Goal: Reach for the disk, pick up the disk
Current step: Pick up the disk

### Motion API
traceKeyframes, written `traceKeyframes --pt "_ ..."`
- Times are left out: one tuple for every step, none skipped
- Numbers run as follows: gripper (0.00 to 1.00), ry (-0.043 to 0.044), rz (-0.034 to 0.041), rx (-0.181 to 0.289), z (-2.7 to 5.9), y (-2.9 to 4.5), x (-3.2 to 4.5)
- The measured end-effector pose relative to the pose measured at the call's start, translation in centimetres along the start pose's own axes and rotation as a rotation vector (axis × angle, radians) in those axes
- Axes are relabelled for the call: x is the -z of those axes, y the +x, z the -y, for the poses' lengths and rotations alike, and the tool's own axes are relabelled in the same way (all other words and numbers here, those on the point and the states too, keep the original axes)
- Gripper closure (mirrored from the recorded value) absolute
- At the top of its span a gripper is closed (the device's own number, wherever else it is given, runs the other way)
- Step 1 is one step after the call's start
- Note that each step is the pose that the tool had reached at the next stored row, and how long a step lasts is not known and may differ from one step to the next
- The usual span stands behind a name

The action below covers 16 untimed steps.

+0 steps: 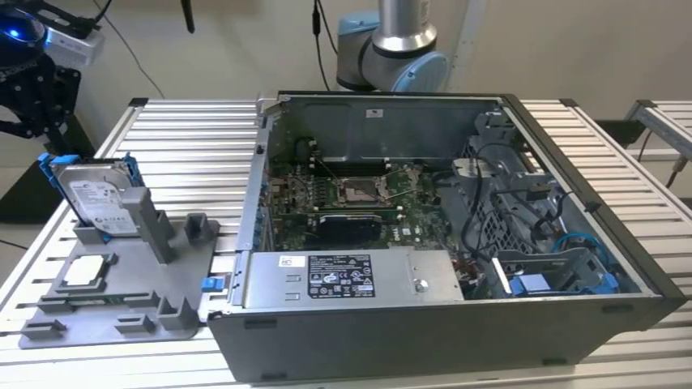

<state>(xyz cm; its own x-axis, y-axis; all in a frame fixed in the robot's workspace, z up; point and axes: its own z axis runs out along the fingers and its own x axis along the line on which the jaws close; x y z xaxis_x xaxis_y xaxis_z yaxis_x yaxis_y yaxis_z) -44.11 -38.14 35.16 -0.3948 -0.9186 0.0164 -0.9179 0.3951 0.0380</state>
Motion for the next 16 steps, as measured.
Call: traceKeyframes --pt "1.0 0.0002 -0.0006 0.015 0.0 0.0 0.0" --pt "1.0 0.0005 -0.0011 0.03 0.0 0.0 0.0" --pt "1.0 0.0008 -0.0017 0.046 0.0 0.0 0.0" --pt "1.0 0.001 -0.0023 0.06 0.0 0.0 0.0" --pt "1.0 0.0012 -0.0028 0.074 0.0 0.0 0.0" --pt "1.0 0.0014 -0.0033 0.088 0.0 0.0 0.0" --pt "1.0 0.0017 -0.0039 0.102 0.0 0.0 0.0" --pt "1.0 0.0019 -0.0044 0.115 0.0 0.0 0.0" --pt "1.0 0.0021 -0.005 0.13 0.0 0.0 0.0" --pt "1.0 0.0024 -0.0055 0.144 0.0 0.0 0.0" --pt "1.0 0.0025 -0.006 0.158 0.0 0.0 0.0" --pt "1.0 0.0028 -0.0065 0.171 0.0 0.0 0.0" --pt "1.0 0.003 -0.007 0.184 0.0 0.0 0.0" --pt "1.0 0.0032 -0.0073 0.194 0.0 0.0 0.0" --pt "1.0 0.0034 -0.0077 0.204 0.0 0.0 0.0" --pt "1.0 0.0038 -0.0081 0.215 0.0 0.0 0.0"
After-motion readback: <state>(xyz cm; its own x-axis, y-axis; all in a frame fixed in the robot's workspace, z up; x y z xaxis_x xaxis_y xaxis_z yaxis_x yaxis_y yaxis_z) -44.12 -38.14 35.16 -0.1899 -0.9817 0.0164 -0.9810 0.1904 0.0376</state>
